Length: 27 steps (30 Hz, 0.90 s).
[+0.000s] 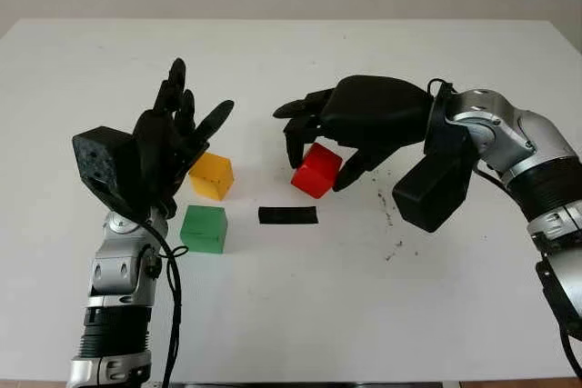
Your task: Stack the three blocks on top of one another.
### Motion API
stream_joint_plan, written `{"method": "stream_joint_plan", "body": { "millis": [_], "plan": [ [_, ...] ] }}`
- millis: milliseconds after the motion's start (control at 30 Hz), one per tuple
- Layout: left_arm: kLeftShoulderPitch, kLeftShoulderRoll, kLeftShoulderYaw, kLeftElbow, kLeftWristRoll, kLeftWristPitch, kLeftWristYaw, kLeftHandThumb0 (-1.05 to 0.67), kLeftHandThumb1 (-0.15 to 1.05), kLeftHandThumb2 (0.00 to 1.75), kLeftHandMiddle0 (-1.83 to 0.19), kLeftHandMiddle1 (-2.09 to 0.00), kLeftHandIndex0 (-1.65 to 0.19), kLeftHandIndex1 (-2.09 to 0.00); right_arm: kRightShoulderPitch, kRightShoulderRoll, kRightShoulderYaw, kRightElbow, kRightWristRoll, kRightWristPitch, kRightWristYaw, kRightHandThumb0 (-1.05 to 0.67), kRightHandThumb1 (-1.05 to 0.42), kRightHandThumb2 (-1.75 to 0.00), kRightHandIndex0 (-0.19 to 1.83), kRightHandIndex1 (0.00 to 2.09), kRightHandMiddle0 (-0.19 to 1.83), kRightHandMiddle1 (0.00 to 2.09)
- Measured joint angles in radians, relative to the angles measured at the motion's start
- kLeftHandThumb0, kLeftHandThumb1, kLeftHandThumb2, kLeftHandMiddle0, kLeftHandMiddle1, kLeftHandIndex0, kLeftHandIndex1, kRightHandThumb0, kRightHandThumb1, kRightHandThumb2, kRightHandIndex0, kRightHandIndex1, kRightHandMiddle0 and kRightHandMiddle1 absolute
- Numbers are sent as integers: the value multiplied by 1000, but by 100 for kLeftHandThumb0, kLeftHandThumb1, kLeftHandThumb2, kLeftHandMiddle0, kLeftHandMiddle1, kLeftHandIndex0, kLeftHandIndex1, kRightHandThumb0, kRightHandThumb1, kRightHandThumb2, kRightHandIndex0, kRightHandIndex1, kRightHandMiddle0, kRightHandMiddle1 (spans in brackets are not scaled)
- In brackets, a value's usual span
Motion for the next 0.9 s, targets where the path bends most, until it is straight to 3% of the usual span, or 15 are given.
{"method": "stream_joint_plan", "body": {
  "millis": [367,900],
  "plan": [
    [8,-19,2,-12,-36,3,0,-83,105,39,12,0,6,0,-43,30,66,20,-188,-72,-143,-40,-95,-5,35,7,43,142],
    [10,-25,0,-12,-35,-1,10,-82,105,40,11,0,6,0,-79,31,146,21,-314,-85,-257,-45,-95,-6,35,7,42,149]
  ]
}}
